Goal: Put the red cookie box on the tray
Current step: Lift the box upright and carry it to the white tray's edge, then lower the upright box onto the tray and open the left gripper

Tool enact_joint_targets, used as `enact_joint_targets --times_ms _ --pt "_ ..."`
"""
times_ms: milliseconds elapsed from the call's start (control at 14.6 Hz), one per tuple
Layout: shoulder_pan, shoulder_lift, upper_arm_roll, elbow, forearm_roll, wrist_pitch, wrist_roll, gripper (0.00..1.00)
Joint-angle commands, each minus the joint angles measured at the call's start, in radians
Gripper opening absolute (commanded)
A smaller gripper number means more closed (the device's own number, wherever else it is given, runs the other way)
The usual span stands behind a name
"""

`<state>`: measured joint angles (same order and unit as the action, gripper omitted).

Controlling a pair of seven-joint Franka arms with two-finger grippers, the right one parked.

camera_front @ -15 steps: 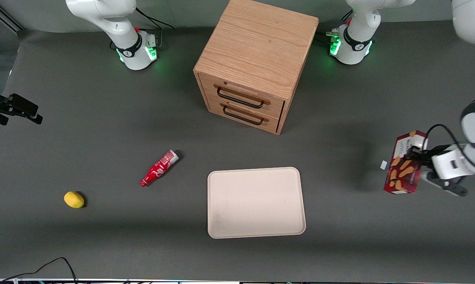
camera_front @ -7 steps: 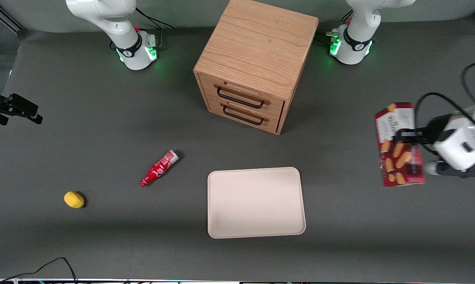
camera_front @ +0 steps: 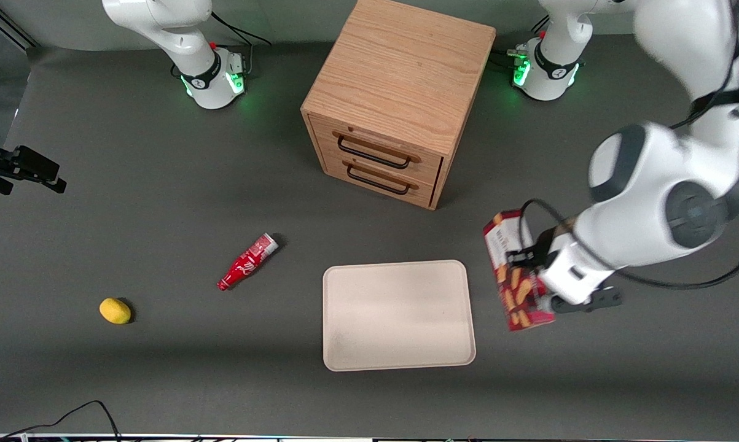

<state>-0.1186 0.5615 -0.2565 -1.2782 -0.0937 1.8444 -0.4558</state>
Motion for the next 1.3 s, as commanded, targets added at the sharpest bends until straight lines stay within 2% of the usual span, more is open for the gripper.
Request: enact_joint_targets --times_ms 0,205,615,1162,1231 --pt "-0.029 0.063 -0.003 -0.061 0.04 0.174 -0.046 0.0" --pt "-0.065 0.173 -0.003 -0.063 0.118 0.344 -0.079 0.0" --pt "-0.098 0.231 -0.003 -0.078 0.242 0.38 -0.09 0.0" --pt "-0.116 0.245 -0.003 -0.084 0.256 0.385 -0.098 0.0" --pt "-0.118 0.248 -0.003 -0.082 0.256 0.384 -0.1 0.22"
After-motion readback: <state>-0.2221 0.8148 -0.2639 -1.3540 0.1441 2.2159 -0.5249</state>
